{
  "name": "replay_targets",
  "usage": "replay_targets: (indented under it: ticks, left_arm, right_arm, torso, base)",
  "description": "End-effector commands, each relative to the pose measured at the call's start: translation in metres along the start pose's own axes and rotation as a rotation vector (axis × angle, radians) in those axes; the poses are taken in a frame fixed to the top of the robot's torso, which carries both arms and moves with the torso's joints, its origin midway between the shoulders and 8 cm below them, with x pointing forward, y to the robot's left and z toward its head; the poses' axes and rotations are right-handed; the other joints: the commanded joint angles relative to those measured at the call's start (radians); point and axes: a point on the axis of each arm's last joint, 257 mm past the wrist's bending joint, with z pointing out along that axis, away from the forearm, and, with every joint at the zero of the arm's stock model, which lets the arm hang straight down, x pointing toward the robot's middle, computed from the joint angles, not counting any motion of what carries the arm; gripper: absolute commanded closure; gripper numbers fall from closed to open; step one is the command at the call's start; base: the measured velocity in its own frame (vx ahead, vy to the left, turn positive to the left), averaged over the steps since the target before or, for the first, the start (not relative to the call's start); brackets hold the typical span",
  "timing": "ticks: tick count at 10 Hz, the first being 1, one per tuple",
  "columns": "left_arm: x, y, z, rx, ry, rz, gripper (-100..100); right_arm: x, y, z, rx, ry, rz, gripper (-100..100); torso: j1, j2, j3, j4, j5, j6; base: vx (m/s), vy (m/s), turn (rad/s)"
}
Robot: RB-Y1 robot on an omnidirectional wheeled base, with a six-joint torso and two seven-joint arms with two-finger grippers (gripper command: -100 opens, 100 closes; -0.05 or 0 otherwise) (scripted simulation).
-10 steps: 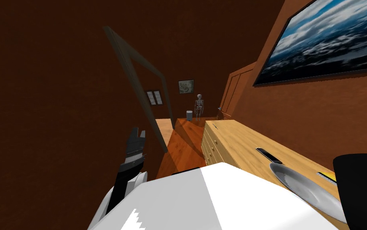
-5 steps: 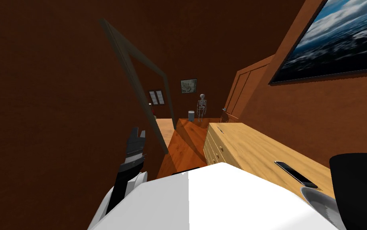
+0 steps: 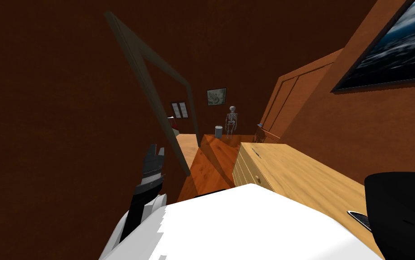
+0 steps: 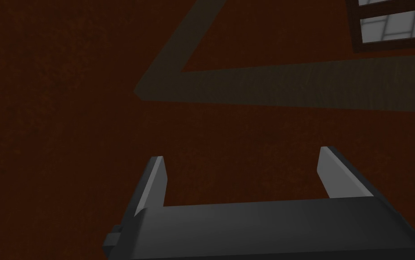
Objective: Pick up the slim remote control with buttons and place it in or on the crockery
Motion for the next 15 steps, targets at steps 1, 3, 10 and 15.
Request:
replay_targets:
  ticks: [1,3,10,15]
  left_arm:
    - [0.000,0.000,0.000,0.000,0.000,0.000,0]
    - [0.000,0.000,0.000,0.000,0.000,0.000,0]
    - [0.000,0.000,0.000,0.000,0.000,0.000,0]
    - [0.000,0.000,0.000,0.000,0.000,0.000,0]
  right_arm:
    - [0.000,0.000,0.000,0.000,0.000,0.000,100]
    - [-0.001,0.000,0.000,-0.002,-0.001,0.003,-100]
    - [-0.011,-0.002,-0.020,-0.004,-0.004,0.058,-100]
    - [-0.026,-0.002,-0.049,-0.012,-0.008,0.134,-100]
  torso:
    - [0.000,0.000,0.000,0.000,0.000,0.000]
    - [0.005,0.008,0.004,0.002,0.001,0.002]
    - [0.008,0.018,0.010,0.004,0.002,0.001]
    - [0.009,0.014,0.008,0.003,0.002,0.002]
  base:
    - [0.055,-0.031,0.033]
    - [0.009,-0.005,0.002]
    - [-0.051,0.012,0.075]
    - [-0.072,0.062,0.187]
